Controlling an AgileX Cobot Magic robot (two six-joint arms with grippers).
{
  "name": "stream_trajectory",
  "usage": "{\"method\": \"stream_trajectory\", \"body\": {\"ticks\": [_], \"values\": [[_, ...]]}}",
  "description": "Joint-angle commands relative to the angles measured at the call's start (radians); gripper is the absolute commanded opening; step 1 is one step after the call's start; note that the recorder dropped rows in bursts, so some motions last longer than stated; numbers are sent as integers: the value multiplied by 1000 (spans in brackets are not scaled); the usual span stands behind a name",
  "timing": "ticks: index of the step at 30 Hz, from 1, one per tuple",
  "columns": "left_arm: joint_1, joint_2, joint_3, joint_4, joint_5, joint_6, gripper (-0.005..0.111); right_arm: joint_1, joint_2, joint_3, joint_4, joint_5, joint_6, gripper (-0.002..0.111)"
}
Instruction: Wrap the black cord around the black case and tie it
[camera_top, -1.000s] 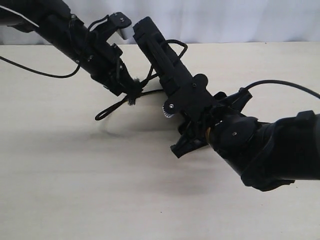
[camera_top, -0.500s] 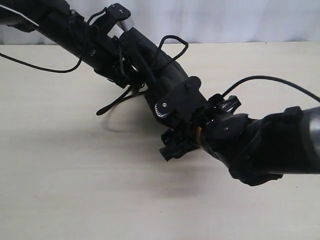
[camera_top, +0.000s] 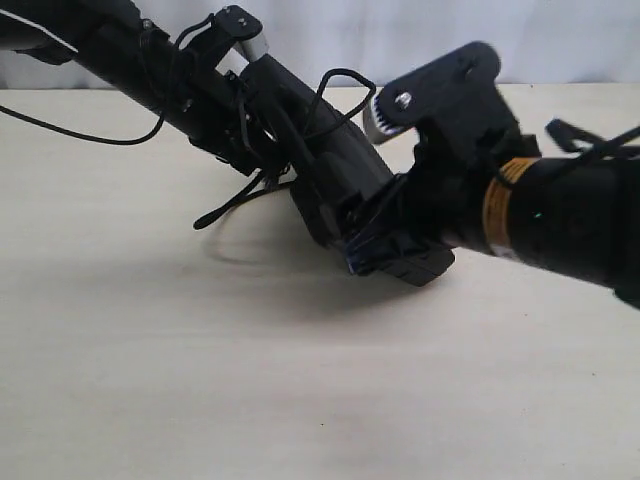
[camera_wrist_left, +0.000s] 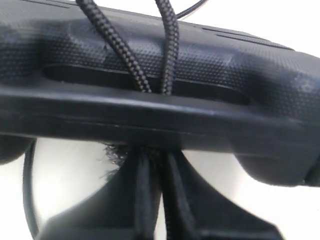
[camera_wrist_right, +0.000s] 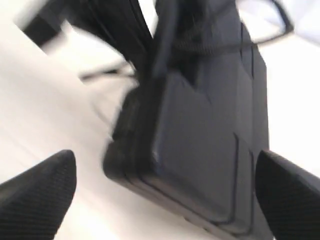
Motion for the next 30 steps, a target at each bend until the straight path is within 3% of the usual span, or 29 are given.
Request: {"method": "stream_trajectory", "body": {"ticks": [1, 6, 11, 14, 19, 24, 30], "values": [[1, -4, -7, -21, -18, 2, 0, -12, -70, -50, 22, 45, -12, 88], [1, -4, -7, -21, -13, 2, 0, -126, -12, -174, 149, 78, -127, 64], [1, -4, -7, -21, -2, 2, 0, -308, 139, -372, 717, 175, -719, 44], [1, -4, -7, -21, -2, 2, 0, -414, 257, -510, 1041, 314, -994, 43], [1, -4, -7, -21, -2, 2, 0, -531, 458, -686, 1362, 440, -1227, 43], [1, -4, -7, -21, -2, 2, 0, -549, 605, -786, 1463, 470, -1299, 43], [1, -4, -7, -21, -4, 2, 0, -549, 697, -803, 1507, 347, -1279, 43]]}}
